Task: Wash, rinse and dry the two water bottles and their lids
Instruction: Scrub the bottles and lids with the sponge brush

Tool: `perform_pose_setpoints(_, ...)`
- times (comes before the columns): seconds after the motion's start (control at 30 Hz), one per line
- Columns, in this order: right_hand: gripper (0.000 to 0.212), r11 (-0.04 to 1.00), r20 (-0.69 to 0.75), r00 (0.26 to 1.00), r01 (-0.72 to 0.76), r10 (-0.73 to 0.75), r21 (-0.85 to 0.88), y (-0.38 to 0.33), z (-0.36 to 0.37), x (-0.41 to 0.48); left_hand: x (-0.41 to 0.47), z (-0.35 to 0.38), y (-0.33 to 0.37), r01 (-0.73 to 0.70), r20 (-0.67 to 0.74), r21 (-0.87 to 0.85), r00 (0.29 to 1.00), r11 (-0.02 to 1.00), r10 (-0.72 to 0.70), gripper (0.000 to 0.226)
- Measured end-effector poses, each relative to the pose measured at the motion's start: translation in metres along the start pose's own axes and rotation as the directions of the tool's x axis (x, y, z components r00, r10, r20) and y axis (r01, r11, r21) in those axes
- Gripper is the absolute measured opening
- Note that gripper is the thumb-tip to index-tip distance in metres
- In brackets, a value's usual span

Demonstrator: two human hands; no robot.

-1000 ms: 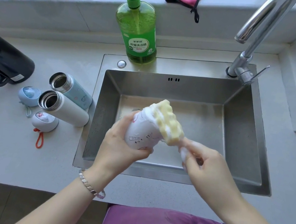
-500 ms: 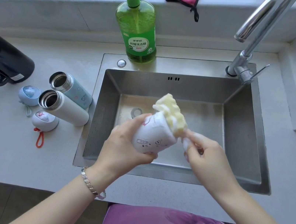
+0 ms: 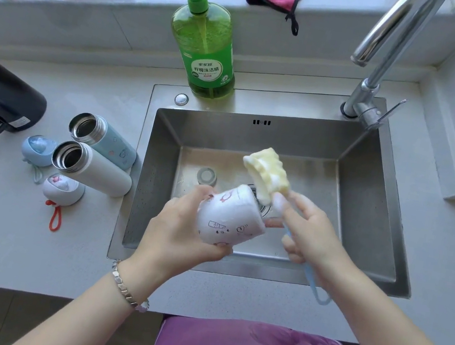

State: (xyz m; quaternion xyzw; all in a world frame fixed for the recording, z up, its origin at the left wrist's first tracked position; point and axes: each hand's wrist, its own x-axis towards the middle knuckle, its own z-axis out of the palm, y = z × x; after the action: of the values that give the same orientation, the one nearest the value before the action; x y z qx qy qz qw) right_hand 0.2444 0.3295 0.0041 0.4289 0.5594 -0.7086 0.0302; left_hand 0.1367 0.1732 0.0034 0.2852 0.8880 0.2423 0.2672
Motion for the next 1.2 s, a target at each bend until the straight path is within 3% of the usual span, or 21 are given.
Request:
perform_pose_setpoints(0.13,0.06,0.994,0.181,0.978,-0.095,0.102,-0.044,0.003,0.003,0.004,0.002,-0.004,0.01,-0.209,0.034,0.302,0.977,0.93,0.209,0.072)
perform_pose_setpoints(0.23,0.051,0.974,0.247,0.95,-0.214,0.191,0.072,0.005,-0.001,0.007,0.01,-0.009,0.006,-0.365,-0.031,0.351,0.916,0.862,0.4,0.077)
perform_pose_setpoints(0.3,0.043,0.945,0.263,0.943,-0.261,0.205,0.199,0.006,-0.005,0.009,0.012,-0.012,0.004,-0.37,-0.115,0.17,0.913,0.913,0.391,0.084)
perform_pose_setpoints(0.37,0.049,0.915,0.307,0.938,-0.257,0.159,0.31,0.005,-0.007,0.01,0.011,-0.012,0.007,-0.323,-0.203,-0.202,0.937,0.924,0.283,0.097)
perform_pose_setpoints(0.43,0.047,0.89,0.335,0.937,-0.235,0.1,0.39,0.004,-0.006,0.012,0.009,-0.006,0.01,-0.184,-0.221,-0.588,0.973,0.788,0.063,0.109)
perform_pose_setpoints(0.5,0.048,0.869,0.352,0.934,-0.225,0.064,0.44,0.005,-0.004,0.015,0.008,0.005,0.017,-0.052,-0.111,-0.834,0.991,0.549,-0.074,0.094)
perform_pose_setpoints(0.57,0.061,0.846,0.383,0.923,-0.241,0.048,0.475,0.008,0.002,0.018,0.01,0.017,0.026,0.004,-0.027,-0.911,0.997,0.412,-0.067,0.064)
perform_pose_setpoints(0.63,0.065,0.836,0.406,0.912,-0.268,0.06,0.479,0.013,0.007,0.018,0.013,0.021,0.032,0.001,-0.027,-0.927,0.997,0.376,-0.069,0.052)
perform_pose_setpoints(0.73,0.04,0.906,0.304,0.944,-0.235,0.127,0.352,0.016,0.005,0.013,0.018,0.019,0.032,0.014,-0.041,-0.941,0.987,0.339,-0.154,0.051)
perform_pose_setpoints(0.83,0.023,0.987,0.03,0.998,-0.067,0.064,0.143,0.015,-0.01,0.008,0.016,0.012,0.024,0.066,-0.039,-0.9,0.973,0.432,-0.23,0.062)
perform_pose_setpoints(0.9,0.022,0.989,-0.06,0.989,0.134,-0.137,-0.057,0.012,-0.024,0.002,0.012,0.005,0.018,0.134,0.008,-0.85,0.97,0.51,-0.242,0.052)
perform_pose_setpoints(0.97,0.025,0.879,-0.009,0.92,0.373,-0.393,-0.296,0.007,-0.03,-0.01,0.008,0.0,0.015,0.208,0.077,-0.795,0.966,0.569,-0.246,0.043)
perform_pose_setpoints(1.03,0.021,0.716,0.116,0.832,0.53,-0.542,-0.453,0.005,-0.025,-0.019,0.005,-0.002,0.017,0.228,0.099,-0.728,0.968,0.647,-0.23,0.041)
perform_pose_setpoints(1.1,0.024,0.589,0.139,0.774,0.573,-0.618,-0.57,0.006,-0.015,-0.019,0.003,-0.001,0.021,0.204,0.089,-0.633,0.978,0.747,-0.191,0.042)
perform_pose_setpoints(1.2,0.038,0.527,0.103,0.747,0.553,-0.657,-0.645,0.001,-0.009,-0.014,0.003,-0.005,0.023,0.135,0.013,-0.473,0.989,0.871,-0.146,0.043)
